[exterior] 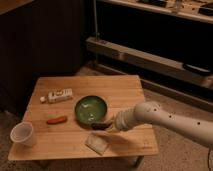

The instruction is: Place the eraser on the white sponge

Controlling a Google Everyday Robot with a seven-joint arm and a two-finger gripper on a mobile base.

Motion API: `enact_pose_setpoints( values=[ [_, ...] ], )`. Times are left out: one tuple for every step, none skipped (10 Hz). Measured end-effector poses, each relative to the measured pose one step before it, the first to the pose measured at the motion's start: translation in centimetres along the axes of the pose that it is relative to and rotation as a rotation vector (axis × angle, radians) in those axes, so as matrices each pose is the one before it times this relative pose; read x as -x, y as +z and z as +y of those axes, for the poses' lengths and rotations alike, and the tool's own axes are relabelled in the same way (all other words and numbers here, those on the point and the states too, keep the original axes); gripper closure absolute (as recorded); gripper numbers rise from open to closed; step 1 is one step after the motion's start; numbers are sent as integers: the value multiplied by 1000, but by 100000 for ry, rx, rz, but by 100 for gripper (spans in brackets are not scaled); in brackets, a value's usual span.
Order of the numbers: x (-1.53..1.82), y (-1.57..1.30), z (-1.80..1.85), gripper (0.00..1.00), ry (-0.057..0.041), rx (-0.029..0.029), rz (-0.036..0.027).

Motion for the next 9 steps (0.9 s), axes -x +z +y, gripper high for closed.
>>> enact_pose_setpoints(
  values=[
    [-131, -175, 517, 80, 1179, -401, -1179],
    [-92, -242, 386, 80, 634, -650, -1296],
    [-5, -88, 223, 80, 739, -310, -2432],
    [-193, -237, 481, 80, 1834, -790, -7271],
    [-54, 122, 388, 80, 301, 234, -3870],
    [58, 131, 287, 80, -302, 376, -531],
    [125, 379, 473, 80, -1803, 1108, 3381],
    [157, 429, 323, 80, -2147, 1419, 3602],
    [197, 326, 269, 80, -2650, 1462, 3375]
  ],
)
